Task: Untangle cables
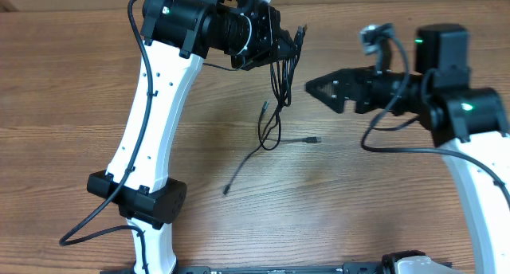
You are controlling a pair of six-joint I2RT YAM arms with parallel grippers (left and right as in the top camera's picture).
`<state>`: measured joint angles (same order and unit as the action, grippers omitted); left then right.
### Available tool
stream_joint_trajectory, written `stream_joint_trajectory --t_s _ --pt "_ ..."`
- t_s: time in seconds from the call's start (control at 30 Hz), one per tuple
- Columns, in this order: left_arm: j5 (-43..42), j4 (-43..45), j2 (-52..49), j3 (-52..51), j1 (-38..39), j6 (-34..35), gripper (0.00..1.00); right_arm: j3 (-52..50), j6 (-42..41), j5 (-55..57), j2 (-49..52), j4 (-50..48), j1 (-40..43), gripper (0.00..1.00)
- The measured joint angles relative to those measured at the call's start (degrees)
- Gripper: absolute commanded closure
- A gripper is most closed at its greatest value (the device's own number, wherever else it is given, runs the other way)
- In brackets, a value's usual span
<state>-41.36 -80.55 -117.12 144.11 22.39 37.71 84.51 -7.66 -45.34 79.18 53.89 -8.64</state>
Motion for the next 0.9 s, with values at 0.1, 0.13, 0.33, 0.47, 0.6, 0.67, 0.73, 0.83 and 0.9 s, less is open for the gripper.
stream_joint_trajectory --t_s 0.1,0.13,0.33,0.47,0.6,0.67,0.73,0.83,0.9 --pt "1.0 0.0 0.0 0.0 0.0 1.6 0.96 -0.1 -2.0 1.3 1.4 -1.7 -1.4 0.11" --pt "1.8 0.0 0.0 0.0 0.0 2.2 0.96 -0.1 -2.5 1.7 1.6 -2.2 -1.7 0.11" --pt "6.5 0.0 0.0 0.0 0.0 6.9 0.96 -0.2 -4.9 7.0 1.8 -5.5 -6.1 0.13" --pt "8.8 0.0 0.0 0.0 0.0 10.8 0.96 -0.2 -7.4 13.3 1.8 -8.2 -10.6 0.20" --pt "9.6 0.0 0.0 0.0 0.0 13.0 0.96 -0.2 -11.1 22.0 1.8 -9.7 -14.5 0.30" --pt "9.8 0.0 0.0 0.0 0.0 13.4 0.96 -0.2 -13.0 26.1 1.8 -9.8 -15.8 0.33" --pt "10.0 0.0 0.0 0.0 0.0 14.0 0.96 -0.2 -14.3 29.1 1.8 -9.9 -16.2 0.36" --pt "10.4 0.0 0.0 0.0 0.0 14.8 0.96 -0.2 -15.6 31.5 1.8 -10.1 -16.5 0.38" --pt "10.5 0.0 0.0 0.0 0.0 15.1 0.96 -0.2 -16.2 32.3 2.0 -10.3 -16.8 0.41"
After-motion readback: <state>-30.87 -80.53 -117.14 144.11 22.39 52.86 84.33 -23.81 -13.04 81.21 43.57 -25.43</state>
